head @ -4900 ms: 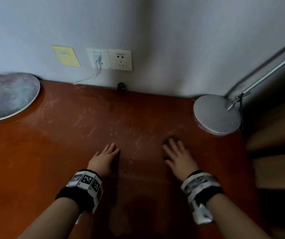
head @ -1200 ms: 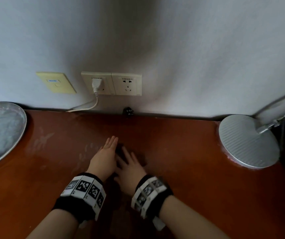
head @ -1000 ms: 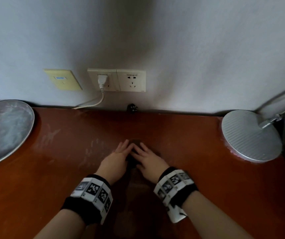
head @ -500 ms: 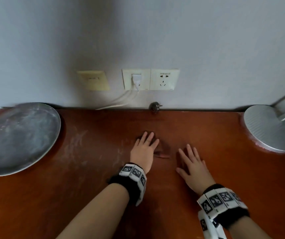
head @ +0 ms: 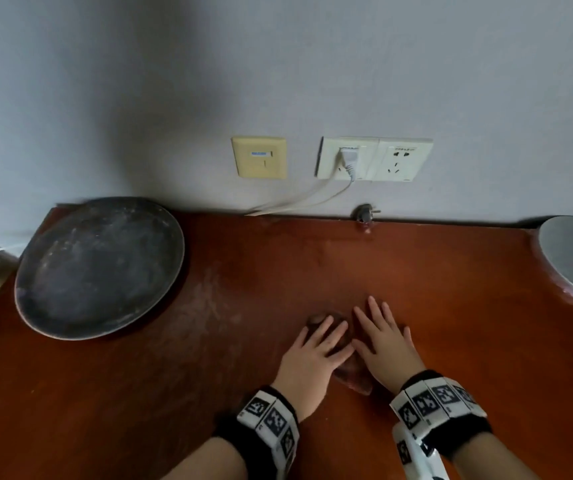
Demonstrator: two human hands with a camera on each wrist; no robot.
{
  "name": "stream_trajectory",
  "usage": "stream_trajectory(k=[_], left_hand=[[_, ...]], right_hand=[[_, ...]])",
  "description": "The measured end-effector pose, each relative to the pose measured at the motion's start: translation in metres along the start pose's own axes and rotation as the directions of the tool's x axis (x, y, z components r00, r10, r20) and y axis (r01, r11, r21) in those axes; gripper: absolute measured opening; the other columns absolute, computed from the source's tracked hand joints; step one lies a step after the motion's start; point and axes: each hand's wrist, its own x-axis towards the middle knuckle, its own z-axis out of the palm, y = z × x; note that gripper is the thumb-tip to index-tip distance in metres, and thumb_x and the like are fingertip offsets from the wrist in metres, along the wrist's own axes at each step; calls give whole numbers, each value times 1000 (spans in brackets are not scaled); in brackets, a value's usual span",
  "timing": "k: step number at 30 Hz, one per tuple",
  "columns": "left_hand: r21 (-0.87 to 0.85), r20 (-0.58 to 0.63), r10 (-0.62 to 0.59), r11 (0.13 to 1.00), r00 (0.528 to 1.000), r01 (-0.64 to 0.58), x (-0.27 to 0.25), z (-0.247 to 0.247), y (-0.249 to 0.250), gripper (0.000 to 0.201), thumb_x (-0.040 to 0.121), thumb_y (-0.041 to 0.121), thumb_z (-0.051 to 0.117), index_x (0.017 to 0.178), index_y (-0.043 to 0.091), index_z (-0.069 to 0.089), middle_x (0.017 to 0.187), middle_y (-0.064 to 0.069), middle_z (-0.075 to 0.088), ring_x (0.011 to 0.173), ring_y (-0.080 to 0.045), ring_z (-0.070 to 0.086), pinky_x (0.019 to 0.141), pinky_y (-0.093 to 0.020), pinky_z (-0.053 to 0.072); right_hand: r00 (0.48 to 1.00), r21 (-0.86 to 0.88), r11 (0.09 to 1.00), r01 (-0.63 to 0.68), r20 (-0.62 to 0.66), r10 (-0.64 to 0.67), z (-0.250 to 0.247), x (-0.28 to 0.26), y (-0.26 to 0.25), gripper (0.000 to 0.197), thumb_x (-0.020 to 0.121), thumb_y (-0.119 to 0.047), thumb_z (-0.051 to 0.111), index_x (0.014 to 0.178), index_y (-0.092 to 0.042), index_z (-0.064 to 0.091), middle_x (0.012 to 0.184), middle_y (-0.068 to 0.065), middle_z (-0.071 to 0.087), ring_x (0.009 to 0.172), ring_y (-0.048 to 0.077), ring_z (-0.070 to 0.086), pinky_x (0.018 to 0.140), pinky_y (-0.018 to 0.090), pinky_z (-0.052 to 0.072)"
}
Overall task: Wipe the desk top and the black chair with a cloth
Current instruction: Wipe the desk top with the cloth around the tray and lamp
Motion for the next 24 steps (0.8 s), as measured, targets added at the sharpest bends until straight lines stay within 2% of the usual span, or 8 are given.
stream_trajectory(k=[2,7,10,13,15,17,19,24], left_hand=[[-23,44,-104,994,994,105,8,-4,-18,60,98,6,30,150,31,14,159,5,-9,146,-17,-12,118,-41,3],[-83,28,-406,910,914,407,25,-25,-62,64,97,2,29,151,29,8,159,1,-13,145,-24,-13,118,-44,8],[-82,-65,-87,993,994,82,18,-6,-8,58,92,6,29,146,27,32,159,-3,8,147,-26,4,114,-51,21],[-103,82,307,949,948,-299,4,9,41,49,95,10,28,140,21,43,159,-2,13,147,-21,4,116,-49,11],[-71,93,325,945,941,-319,5,8,33,46,97,10,34,139,24,46,158,0,15,147,-19,7,116,-45,14],[3,-98,156,988,983,-157,4,2,-3,50,90,16,29,133,27,53,154,-2,29,143,-24,24,110,-44,32],[0,-49,-118,993,992,118,-6,-11,-66,52,94,17,28,145,27,35,159,-4,10,146,-26,9,113,-41,25],[3,52,-502,865,863,502,-45,-32,-177,57,101,17,32,151,30,8,159,-1,-13,146,-24,-10,115,-42,16]], right_hand=[[999,58,997,-42,-11,42,-7,-1,2,56,101,-39,30,151,-29,6,157,-5,-16,144,15,-16,116,46,6],[987,78,984,-160,-2,160,-10,-17,27,54,102,-38,28,150,-29,6,157,-6,-14,144,13,-14,117,42,7],[985,74,982,-173,3,173,1,-24,36,54,102,-35,27,150,-28,3,157,-5,-14,144,14,-13,116,42,9],[987,101,982,-158,-23,161,5,-22,38,51,103,-31,24,151,-27,5,157,-5,-12,145,15,-12,116,42,8],[985,146,975,-166,-26,172,3,-20,38,48,103,-29,24,150,-27,12,158,-5,-7,145,14,-8,118,43,9],[982,155,971,-180,-24,186,2,-20,39,48,103,-30,24,150,-27,14,158,-5,-5,145,13,-6,118,42,9],[980,113,974,-195,-16,198,4,-22,37,50,103,-34,23,150,-27,9,158,-5,-9,145,13,-8,118,40,8],[969,52,968,-246,-17,247,16,-24,20,58,101,-40,24,150,-23,-2,157,-1,-15,145,17,-12,116,42,6]])
